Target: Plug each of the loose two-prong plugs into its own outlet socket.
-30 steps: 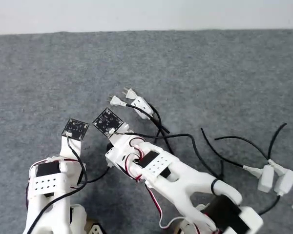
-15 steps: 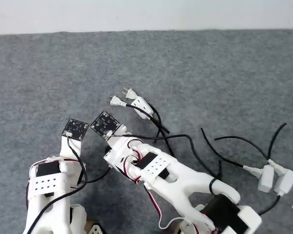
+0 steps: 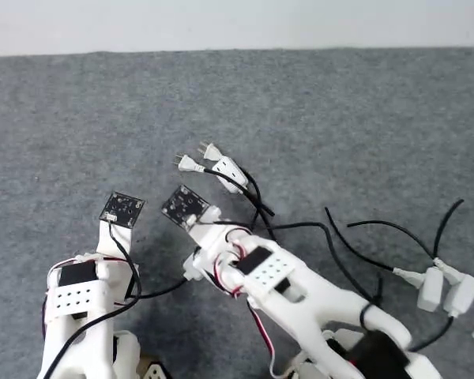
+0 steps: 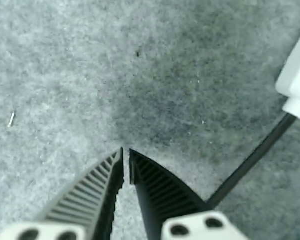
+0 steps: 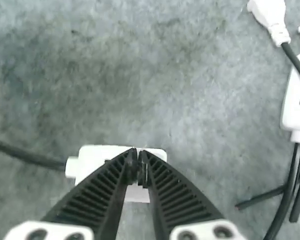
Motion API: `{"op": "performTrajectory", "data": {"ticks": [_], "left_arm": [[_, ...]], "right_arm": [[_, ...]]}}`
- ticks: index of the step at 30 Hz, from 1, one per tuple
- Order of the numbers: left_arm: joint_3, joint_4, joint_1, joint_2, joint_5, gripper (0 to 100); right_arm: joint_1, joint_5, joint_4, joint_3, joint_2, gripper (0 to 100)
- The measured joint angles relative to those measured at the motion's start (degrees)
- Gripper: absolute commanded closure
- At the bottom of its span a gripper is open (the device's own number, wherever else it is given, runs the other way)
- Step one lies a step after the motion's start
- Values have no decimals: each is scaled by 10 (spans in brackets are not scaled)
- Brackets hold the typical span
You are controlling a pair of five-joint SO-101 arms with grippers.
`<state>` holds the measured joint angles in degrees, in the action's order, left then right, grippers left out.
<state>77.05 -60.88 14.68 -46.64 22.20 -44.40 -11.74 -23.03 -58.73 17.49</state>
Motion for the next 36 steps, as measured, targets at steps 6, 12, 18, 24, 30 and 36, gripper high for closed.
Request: {"op": "performTrajectory", "data": {"ticks": [6,12,18,24,30,36], "left_arm": [[0,0,0,0,0,985],[0,0,0,0,0,985],[-11,-42,0,0,31,986],[-14,-75,25,0,158,987],[-34,-156,84,-1,386,987],[-148,-249,110,-1,435,985]], "right_arm": [[-2,-10,0,-38,46,990],[-2,-10,0,-41,48,990],[-2,-35,0,-41,48,990],[-1,-38,0,-40,40,990],[-1,-38,0,-40,40,990],[-1,-38,0,-40,40,990]]}}
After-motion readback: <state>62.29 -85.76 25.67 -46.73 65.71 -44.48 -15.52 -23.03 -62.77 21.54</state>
